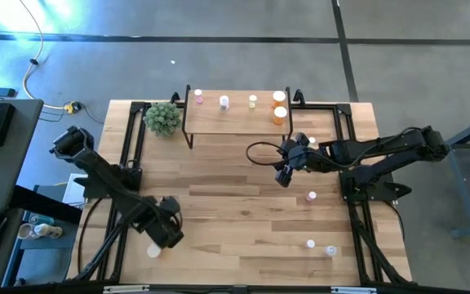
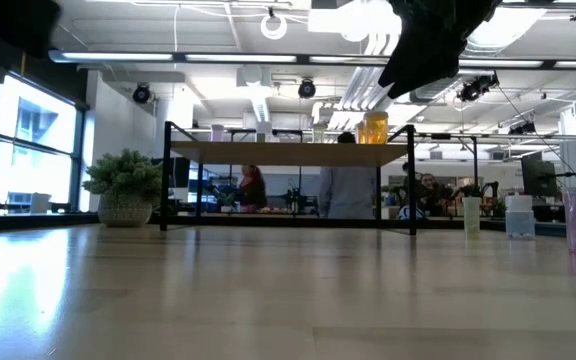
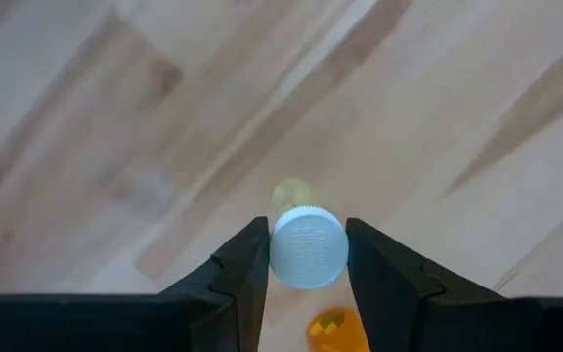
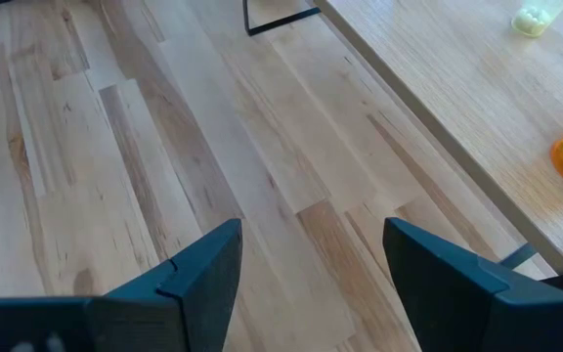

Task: Pick and place medicine bottles onto shelf by color
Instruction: Put the bottom yellow pill bottle on the shelf aligned with the other yellow pill bottle

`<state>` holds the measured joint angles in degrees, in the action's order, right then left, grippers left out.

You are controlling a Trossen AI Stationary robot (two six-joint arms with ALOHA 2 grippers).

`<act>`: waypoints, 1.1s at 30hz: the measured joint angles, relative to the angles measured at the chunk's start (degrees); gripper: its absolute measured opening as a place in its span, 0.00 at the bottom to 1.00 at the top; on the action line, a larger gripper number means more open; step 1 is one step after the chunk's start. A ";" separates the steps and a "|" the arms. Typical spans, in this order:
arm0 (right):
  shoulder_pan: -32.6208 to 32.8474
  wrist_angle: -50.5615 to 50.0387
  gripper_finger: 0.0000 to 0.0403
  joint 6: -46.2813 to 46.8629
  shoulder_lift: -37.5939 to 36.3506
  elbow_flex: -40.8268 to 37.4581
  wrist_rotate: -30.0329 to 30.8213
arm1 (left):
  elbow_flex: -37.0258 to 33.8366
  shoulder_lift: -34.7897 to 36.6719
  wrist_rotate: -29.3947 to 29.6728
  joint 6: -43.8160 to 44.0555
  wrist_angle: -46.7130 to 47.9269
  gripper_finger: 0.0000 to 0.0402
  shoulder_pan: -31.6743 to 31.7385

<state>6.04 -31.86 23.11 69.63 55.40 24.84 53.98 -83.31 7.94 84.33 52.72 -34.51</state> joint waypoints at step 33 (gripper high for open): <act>-0.06 4.99 0.60 -3.16 0.00 0.00 1.84 | 16.10 10.60 -0.61 -68.97 -0.25 0.30 56.54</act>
<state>5.98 -26.86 19.96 69.63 55.40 26.68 70.07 -72.71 7.32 15.37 52.47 22.02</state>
